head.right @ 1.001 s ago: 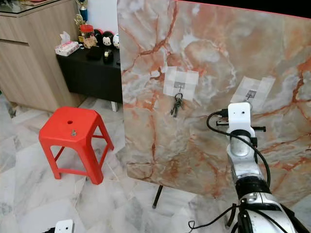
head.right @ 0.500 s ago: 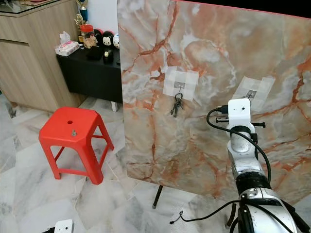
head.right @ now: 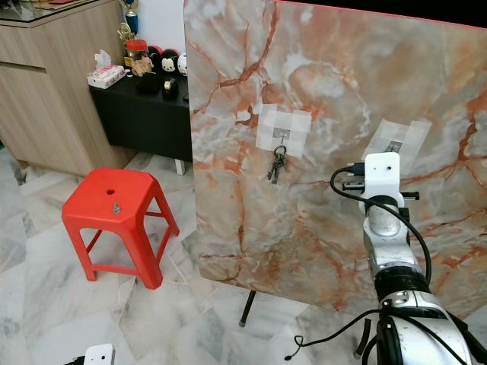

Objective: Hang keys on a hook

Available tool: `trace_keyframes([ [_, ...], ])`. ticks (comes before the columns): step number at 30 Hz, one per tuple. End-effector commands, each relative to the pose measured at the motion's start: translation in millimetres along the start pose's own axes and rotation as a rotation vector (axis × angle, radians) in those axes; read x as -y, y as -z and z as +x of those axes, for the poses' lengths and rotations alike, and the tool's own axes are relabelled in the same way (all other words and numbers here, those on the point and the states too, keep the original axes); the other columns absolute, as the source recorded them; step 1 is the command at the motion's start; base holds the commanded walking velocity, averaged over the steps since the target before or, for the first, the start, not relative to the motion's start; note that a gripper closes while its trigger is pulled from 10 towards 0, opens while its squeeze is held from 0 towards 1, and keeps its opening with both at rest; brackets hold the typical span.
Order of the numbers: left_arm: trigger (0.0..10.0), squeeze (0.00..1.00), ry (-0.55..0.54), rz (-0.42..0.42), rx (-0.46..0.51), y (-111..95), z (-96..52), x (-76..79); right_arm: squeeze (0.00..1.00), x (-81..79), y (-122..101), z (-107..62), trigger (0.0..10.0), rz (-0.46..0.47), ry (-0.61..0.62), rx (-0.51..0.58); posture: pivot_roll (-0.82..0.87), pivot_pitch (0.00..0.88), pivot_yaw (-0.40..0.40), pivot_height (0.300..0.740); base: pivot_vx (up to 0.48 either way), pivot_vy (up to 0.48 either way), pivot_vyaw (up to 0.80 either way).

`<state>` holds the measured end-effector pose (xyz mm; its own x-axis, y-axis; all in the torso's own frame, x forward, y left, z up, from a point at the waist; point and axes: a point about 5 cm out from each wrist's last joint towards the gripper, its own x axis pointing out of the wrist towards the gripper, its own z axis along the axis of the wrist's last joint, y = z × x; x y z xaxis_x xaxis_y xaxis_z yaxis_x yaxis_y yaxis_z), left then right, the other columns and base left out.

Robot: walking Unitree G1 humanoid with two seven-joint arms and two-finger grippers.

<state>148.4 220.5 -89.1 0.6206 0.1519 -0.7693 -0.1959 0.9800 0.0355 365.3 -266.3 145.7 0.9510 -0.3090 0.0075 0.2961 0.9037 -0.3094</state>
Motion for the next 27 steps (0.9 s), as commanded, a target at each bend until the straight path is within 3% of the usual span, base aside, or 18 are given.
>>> trace_keyframes([
  [1,10.0,0.00,0.004,0.015,-0.026,5.3,-1.2,0.2,0.00,8.3,-4.6,3.1,10.0,0.013,0.021,0.008,0.08,0.000,-0.079,0.718,0.000,0.000,0.00],
  [13,10.0,0.00,0.002,0.014,-0.026,4.9,-1.0,-0.4,0.00,6.5,-3.3,5.1,10.0,0.048,-0.026,-0.032,0.08,0.000,-0.077,0.718,0.000,0.000,0.00],
  [19,10.0,0.00,0.003,0.017,-0.027,5.0,-1.1,-0.5,0.00,-5.6,-0.8,4.0,10.0,0.018,-0.128,-0.049,0.08,0.000,-0.077,0.718,0.000,0.000,0.00],
  [27,10.0,0.00,0.000,0.017,-0.027,5.0,-1.1,-0.8,0.00,-6.3,-1.7,4.2,10.0,0.023,-0.129,-0.043,0.08,0.000,-0.076,0.718,0.000,0.000,0.00],
])
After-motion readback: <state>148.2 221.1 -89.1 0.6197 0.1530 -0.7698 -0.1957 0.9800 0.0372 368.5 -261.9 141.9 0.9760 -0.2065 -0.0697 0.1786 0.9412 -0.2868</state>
